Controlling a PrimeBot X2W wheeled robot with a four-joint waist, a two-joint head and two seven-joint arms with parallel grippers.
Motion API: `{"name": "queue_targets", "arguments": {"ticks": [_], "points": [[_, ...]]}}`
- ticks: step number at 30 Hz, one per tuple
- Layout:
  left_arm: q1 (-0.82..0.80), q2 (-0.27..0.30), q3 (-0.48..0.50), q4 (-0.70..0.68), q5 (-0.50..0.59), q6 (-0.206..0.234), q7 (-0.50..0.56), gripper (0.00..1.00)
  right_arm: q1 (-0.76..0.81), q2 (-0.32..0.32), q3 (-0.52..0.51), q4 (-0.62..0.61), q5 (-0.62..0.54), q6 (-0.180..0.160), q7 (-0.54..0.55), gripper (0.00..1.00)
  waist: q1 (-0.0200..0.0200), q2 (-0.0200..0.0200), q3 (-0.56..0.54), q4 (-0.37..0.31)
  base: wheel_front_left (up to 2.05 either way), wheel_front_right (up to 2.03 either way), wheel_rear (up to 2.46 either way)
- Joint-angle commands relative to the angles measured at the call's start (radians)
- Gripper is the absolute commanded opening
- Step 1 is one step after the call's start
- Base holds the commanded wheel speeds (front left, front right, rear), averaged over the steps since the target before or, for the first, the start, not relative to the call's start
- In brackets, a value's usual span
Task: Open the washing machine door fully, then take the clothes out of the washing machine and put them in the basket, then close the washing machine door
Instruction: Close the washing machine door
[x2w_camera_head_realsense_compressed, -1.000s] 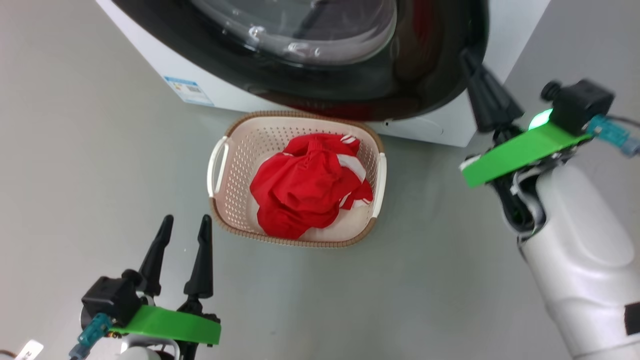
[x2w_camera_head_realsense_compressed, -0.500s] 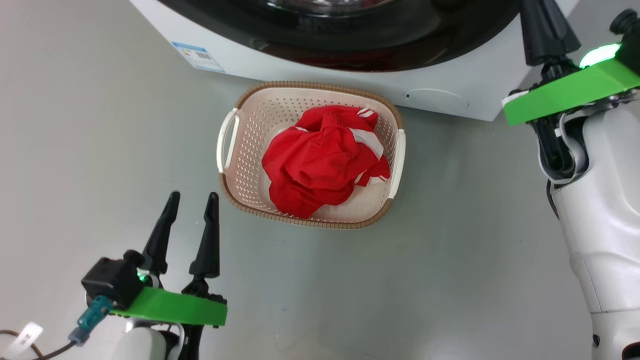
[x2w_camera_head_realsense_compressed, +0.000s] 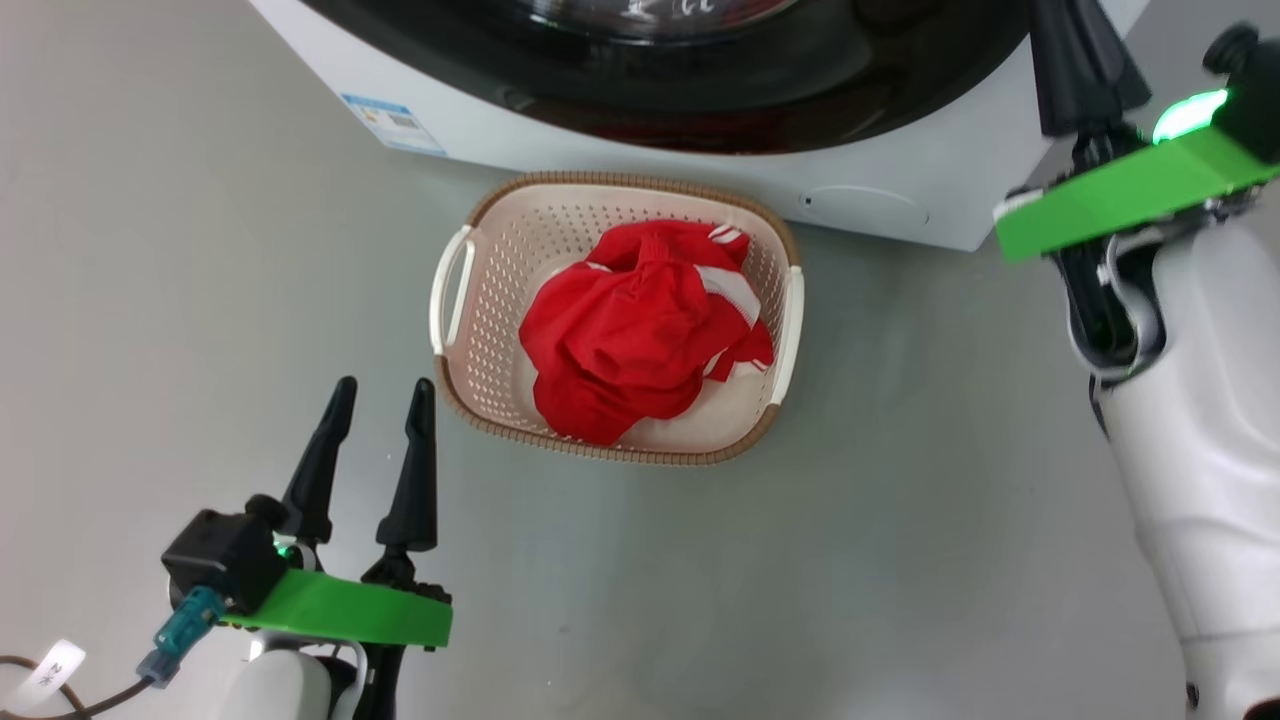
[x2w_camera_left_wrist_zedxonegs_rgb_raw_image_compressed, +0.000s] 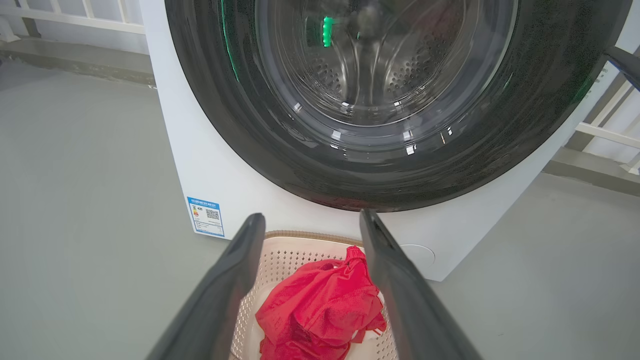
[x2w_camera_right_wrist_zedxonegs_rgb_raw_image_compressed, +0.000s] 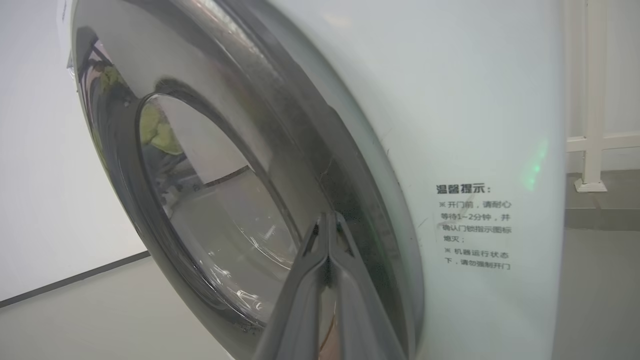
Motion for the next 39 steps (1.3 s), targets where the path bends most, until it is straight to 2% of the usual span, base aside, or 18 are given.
{"name": "queue_targets", "arguments": {"ticks": [1,2,18,28,39], "points": [[-0.006,0.02,0.04,-0.015,0.015,-0.003,-0.008,1.0,0.049,0.016,0.027,-0.028,0.008,-0.002,0.003,0.94,0.0,0.0,-0.024,-0.011,0.0,0.0,0.0],[-0.004,0.02,0.043,-0.013,0.019,-0.003,-0.008,1.0,0.068,0.013,0.032,-0.03,0.009,-0.002,0.003,1.0,0.0,0.0,-0.033,-0.015,0.0,0.0,0.0],[0.057,0.033,0.087,0.029,0.082,-0.003,-0.008,1.0,0.379,0.005,0.052,-0.018,0.012,-0.002,0.003,1.0,0.0,0.0,-0.164,-0.105,0.0,0.0,0.0],[0.104,0.062,0.091,0.048,0.104,-0.003,-0.008,1.0,0.523,0.014,0.013,-0.033,0.01,-0.002,0.003,1.0,0.0,0.0,-0.227,-0.171,0.0,0.0,0.0],[0.155,0.074,0.098,0.058,0.07,-0.003,-0.008,1.0,0.653,0.022,-0.038,-0.085,-0.002,-0.002,0.003,1.0,0.0,0.0,-0.29,-0.226,0.0,0.0,0.0]]}}
